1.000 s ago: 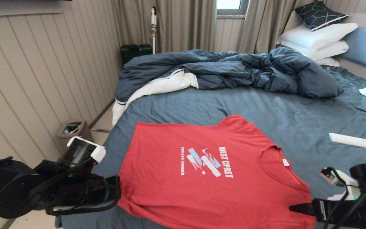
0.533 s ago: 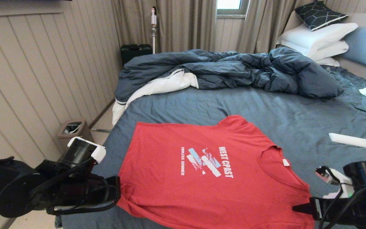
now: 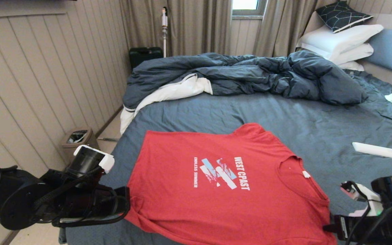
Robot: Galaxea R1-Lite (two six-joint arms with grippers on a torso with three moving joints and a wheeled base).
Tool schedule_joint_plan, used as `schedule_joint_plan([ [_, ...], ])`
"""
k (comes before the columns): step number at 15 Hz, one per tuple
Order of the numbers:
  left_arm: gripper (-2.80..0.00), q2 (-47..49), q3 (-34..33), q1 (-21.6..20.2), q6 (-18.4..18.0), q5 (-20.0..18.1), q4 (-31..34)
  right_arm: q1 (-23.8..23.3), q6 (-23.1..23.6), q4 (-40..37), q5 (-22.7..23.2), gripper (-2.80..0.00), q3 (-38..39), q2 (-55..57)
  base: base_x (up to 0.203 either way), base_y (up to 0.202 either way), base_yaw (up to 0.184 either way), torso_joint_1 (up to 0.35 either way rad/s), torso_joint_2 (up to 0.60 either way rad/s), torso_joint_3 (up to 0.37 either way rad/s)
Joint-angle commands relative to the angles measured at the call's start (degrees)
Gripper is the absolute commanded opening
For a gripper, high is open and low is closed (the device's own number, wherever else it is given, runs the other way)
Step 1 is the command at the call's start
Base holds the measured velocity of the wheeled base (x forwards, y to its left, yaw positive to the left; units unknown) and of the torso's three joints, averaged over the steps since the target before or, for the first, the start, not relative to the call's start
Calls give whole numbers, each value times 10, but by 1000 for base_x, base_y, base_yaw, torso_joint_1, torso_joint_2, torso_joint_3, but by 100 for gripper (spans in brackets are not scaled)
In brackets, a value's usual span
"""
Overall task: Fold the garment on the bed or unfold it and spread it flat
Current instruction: Fold the red T-shirt
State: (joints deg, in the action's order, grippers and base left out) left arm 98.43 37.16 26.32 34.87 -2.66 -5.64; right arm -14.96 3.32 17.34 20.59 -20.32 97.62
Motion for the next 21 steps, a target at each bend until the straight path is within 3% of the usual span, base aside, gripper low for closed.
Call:
schedule_joint_plan([
  [1,-280,-12,-4,0,3,0,1,-2,1,-1,2,-280,8,-31,0,0,0,0,0,0],
  [5,-280,-67,-15,0,1,-1,42,-12,3,-16,1,-280,38,-120,0,0,0,0,0,0],
  [10,-280,-121,-53,0,-2,-1,66,-56,29,-105,1,-280,42,-180,0,0,0,0,0,0],
  [15,-280,-153,-59,0,-15,-1,97,-122,73,-125,3,-280,29,-173,0,0,0,0,0,0],
  [21,-280,-161,-45,0,-21,-1,115,-139,74,-126,6,-280,-6,-138,0,0,0,0,0,0],
])
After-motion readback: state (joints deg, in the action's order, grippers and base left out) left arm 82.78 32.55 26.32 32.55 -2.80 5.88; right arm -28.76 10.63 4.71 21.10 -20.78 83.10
